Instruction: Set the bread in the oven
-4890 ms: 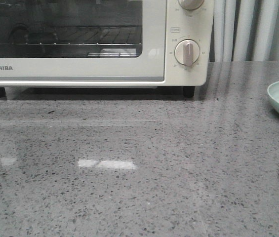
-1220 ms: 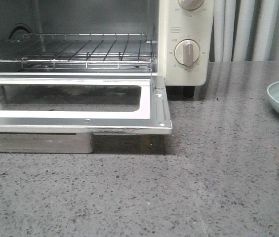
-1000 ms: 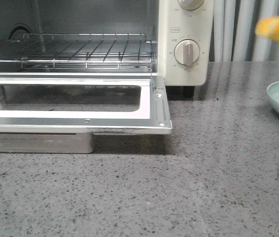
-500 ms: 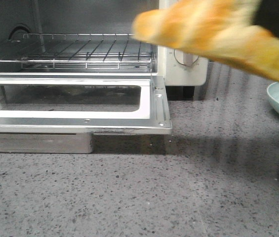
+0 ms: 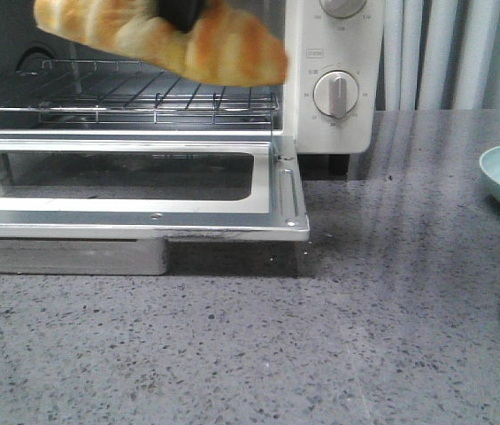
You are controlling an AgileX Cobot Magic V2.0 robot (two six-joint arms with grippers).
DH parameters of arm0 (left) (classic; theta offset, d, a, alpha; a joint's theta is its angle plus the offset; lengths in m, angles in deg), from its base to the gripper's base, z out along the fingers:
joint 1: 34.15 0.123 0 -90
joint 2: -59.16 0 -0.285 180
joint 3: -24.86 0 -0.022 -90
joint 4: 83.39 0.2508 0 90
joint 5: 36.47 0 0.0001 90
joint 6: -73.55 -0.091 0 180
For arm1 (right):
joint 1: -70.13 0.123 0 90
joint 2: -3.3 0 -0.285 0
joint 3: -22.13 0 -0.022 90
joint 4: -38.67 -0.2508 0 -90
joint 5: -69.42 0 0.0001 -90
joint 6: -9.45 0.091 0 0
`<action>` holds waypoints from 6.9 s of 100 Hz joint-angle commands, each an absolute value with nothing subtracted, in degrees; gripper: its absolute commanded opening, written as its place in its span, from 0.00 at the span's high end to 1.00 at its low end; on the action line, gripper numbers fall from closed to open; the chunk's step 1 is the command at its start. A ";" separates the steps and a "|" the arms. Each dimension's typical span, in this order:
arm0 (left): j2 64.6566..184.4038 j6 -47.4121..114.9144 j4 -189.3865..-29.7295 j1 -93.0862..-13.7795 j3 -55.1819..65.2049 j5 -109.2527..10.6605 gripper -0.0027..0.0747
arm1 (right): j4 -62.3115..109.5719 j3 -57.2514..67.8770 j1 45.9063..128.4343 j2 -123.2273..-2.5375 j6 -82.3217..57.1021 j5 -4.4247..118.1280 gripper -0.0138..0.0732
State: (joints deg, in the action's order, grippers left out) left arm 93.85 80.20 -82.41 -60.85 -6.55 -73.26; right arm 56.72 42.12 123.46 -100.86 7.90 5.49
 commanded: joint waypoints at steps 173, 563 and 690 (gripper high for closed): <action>94.17 80.24 -83.39 -60.66 -5.07 -70.54 0.99 | 75.96 49.39 121.27 -105.52 8.43 18.42 0.32; 65.72 87.91 -76.37 -44.93 -43.21 -46.38 0.99 | 58.40 -14.44 107.38 -43.86 19.14 41.29 0.91; 65.72 87.91 -76.37 -44.93 -43.21 -46.38 0.99 | 48.60 -56.35 67.84 -7.94 18.91 65.77 0.91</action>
